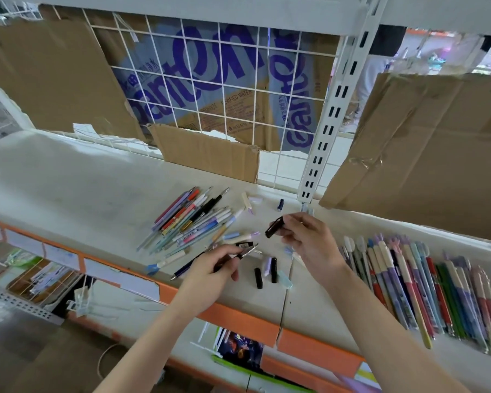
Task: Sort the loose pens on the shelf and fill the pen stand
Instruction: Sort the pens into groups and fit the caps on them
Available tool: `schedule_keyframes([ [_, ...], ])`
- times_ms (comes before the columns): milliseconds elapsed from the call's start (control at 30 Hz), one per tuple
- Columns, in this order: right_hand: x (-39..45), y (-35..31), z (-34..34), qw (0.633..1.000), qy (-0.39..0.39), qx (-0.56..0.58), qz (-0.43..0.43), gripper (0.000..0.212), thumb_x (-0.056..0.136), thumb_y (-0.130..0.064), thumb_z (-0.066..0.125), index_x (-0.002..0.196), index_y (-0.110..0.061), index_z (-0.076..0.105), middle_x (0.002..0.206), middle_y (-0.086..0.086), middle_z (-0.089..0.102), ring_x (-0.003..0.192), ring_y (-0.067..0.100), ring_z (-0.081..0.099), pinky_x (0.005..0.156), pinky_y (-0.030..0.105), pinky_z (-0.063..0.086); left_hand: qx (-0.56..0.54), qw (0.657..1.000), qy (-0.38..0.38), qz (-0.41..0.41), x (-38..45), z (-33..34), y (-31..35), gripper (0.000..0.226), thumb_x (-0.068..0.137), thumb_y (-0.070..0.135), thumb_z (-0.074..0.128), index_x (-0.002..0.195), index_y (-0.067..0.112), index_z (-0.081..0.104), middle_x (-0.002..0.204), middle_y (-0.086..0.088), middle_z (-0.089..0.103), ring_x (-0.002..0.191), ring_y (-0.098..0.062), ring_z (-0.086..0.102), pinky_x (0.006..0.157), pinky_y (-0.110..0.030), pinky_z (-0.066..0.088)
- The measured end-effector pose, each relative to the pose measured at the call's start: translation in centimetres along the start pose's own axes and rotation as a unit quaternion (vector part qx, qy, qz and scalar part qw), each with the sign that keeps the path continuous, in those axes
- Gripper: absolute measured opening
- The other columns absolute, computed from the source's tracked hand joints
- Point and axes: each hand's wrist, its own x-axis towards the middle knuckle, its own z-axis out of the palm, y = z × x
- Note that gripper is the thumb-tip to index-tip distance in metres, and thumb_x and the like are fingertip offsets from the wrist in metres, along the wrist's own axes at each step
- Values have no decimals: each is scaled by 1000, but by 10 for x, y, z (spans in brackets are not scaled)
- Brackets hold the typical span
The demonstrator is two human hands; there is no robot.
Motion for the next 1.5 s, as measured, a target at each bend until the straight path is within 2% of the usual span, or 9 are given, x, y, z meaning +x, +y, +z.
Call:
schedule_keyframes([
  [433,-19,13,15,999,-10,32,-41,9,93,-4,52,90,3,57,86,18,68,75,20,65,70,25,53,-33,999,-6,18,-2,4,16,15,96,11,49,99,18,61,65,2,57,47,2,40,51,-15,32],
  [700,-26,19,21,998,-13,44,-34,8,91,0,55,90,-3,47,75,14,70,63,21,67,60,26,52,-47,999,-3,-12,-2,14,17,15,96,8,48,85,14,56,59,3,52,46,1,42,54,-20,33],
  [833,-22,22,20,1000,14,0,-2,11,90,-1,57,87,-4,47,77,20,67,59,21,61,57,25,49,109,992,34,57,-6,20,14,20,92,11,55,82,28,51,67,14,55,64,5,51,60,-11,36],
  [933,-8,15,13,994,87,-58,-13,10,88,1,54,85,-6,48,63,6,67,52,14,53,52,24,43,160,982,40,97,-3,19,13,19,91,10,55,85,27,50,68,18,54,64,7,51,55,-12,32],
  [1000,4,8,4,973,90,-210,-23,6,87,-5,53,85,-11,52,58,-4,63,52,9,50,52,22,40,147,986,45,71,0,13,12,15,93,13,54,87,26,51,66,13,55,58,0,49,53,-16,33],
  [1100,13,2,2,895,-4,-446,-9,11,88,-23,57,83,-14,62,71,-3,63,63,10,54,54,20,39,69,996,49,11,4,3,10,10,94,11,52,92,20,56,63,7,57,64,-15,55,68,-28,44],
  [1233,40,-1,9,870,15,-489,-65,12,93,-18,50,91,-14,61,90,7,65,83,19,58,68,25,44,-34,997,67,-35,7,-7,3,15,94,4,49,89,16,57,58,-3,61,67,-21,59,83,-35,46],
  [1367,73,10,11,792,16,-605,-74,36,96,-14,39,131,-15,50,126,11,46,119,28,41,97,33,33,-151,985,72,-51,7,-10,-1,18,93,-6,46,82,6,54,54,-10,59,56,-16,55,67,-32,41],
  [1500,77,19,12,766,19,-634,-104,29,97,-16,39,116,-8,61,119,11,47,116,27,38,94,34,38,-192,970,120,-90,4,-19,-4,18,92,-5,47,80,5,55,60,-6,62,55,-14,53,52,-23,36],
])
